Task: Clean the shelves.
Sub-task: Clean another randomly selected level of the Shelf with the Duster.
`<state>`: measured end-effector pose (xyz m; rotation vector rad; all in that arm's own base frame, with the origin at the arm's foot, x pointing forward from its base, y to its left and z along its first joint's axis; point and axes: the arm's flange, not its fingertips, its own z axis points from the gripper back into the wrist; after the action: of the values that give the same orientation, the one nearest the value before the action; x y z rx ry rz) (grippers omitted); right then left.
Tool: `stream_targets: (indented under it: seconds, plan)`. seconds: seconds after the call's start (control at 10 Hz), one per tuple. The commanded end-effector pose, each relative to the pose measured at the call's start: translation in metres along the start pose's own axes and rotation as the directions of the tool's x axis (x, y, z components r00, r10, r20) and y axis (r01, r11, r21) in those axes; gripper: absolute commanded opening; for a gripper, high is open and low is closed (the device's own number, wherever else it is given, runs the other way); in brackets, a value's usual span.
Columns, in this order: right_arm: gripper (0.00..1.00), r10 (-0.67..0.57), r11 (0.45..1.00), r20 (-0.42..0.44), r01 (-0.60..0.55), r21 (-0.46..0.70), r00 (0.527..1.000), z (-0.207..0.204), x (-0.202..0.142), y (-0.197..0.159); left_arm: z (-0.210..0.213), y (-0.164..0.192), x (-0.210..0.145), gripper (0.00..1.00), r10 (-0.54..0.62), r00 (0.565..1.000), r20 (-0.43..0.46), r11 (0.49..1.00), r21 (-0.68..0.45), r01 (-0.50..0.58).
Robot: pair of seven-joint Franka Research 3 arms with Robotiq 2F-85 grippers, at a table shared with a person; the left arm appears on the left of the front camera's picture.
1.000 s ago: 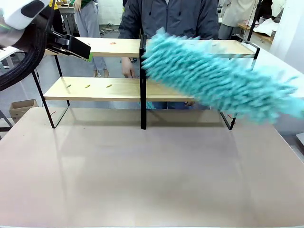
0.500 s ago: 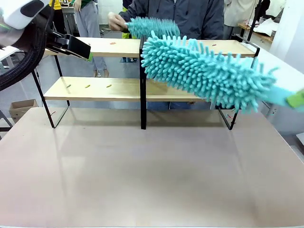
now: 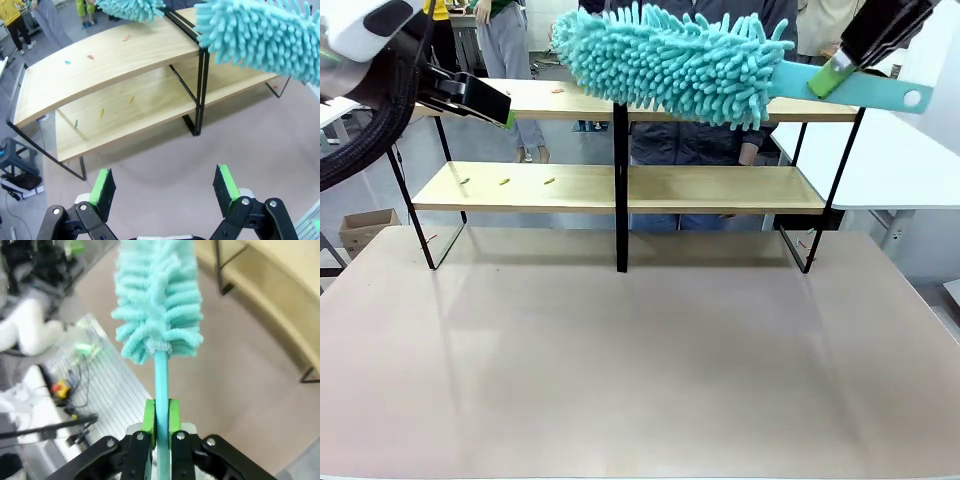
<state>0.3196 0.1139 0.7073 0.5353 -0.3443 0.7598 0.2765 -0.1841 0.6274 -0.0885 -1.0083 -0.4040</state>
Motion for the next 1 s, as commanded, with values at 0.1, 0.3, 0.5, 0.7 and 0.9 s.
stream_targets:
  seconds: [0.1,0.3,0.5,0.7,0.9]
  plan:
    - [0.12,0.024,0.981,0.012,-0.026,0.193,1.0,0.064,-0.152,-0.014,0.001,0.001,0.0,1.0,-0.002,1.0,0.007,1.0,0.009,0.002]
    - [0.12,-0.03,0.971,0.083,0.009,0.237,0.996,0.081,-0.242,-0.021,0.001,0.001,0.0,1.0,-0.002,1.0,0.007,1.0,0.009,0.002]
    - [0.12,-0.046,0.969,0.091,0.022,0.248,0.995,0.07,-0.311,-0.031,0.001,0.001,0.0,1.0,-0.002,1.0,0.007,1.0,0.009,0.002]
    - [0.12,-0.043,0.962,0.049,0.028,0.272,0.998,0.055,-0.352,-0.042,0.001,0.001,0.0,1.0,-0.002,1.0,0.007,1.0,0.009,0.002]
    - [0.12,-0.081,0.963,0.058,0.063,0.264,0.995,0.063,-0.342,-0.039,0.001,0.001,0.0,1.0,-0.002,1.0,0.007,1.0,0.009,0.002]
